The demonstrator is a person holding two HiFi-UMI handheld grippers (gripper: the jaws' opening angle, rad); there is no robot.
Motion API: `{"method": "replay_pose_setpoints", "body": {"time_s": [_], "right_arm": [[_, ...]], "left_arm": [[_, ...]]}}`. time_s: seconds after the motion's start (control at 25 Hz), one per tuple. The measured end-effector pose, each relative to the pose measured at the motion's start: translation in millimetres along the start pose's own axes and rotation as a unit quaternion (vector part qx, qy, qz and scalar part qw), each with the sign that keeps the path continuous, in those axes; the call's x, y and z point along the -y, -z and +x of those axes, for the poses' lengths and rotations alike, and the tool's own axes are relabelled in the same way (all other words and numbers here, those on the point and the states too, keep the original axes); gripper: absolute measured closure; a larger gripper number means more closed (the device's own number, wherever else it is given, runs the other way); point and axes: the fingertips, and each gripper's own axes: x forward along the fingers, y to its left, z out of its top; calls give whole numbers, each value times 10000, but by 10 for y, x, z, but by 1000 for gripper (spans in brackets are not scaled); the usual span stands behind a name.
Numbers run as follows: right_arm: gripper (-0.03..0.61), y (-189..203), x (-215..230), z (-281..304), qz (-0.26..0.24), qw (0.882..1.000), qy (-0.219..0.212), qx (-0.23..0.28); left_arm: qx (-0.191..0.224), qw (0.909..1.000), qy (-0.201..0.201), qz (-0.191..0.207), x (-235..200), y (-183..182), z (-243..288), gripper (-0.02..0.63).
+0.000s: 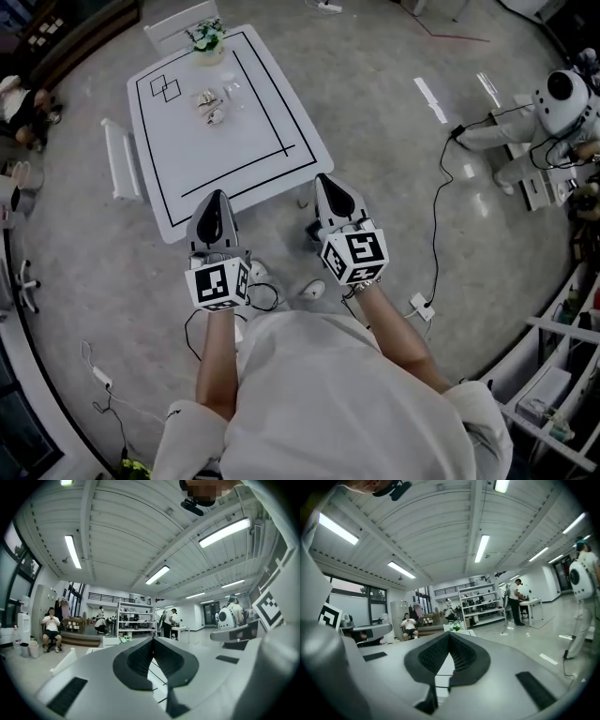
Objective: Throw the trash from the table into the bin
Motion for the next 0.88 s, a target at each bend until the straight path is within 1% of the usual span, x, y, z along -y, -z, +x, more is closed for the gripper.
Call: {"method": "replay_pose_setpoints", "body": {"time_s": [0.12, 0.2, 0.4, 0.6, 0.88], "right_arm": [[569, -153, -330, 207, -90, 9993, -348, 61], [569, -208, -515, 317, -153, 9986, -497, 72], [569, -251, -803, 594, -256, 9977, -627, 17], [569, -178, -1034, 884, -278, 9975, -639, -97], [569, -30, -1289, 1300, -254, 9980, -535, -212]], "left_arm": [[107, 9997, -241, 13, -232, -90, -141, 609], [168, 9991, -379, 22, -425, -134, -227, 609], [196, 9980, -607, -50, -867, -135, -297, 609], [158, 9984, -533, -79, -1173, -110, -176, 609], [192, 9989, -419, -98, -1607, -84, 42, 609]]}}
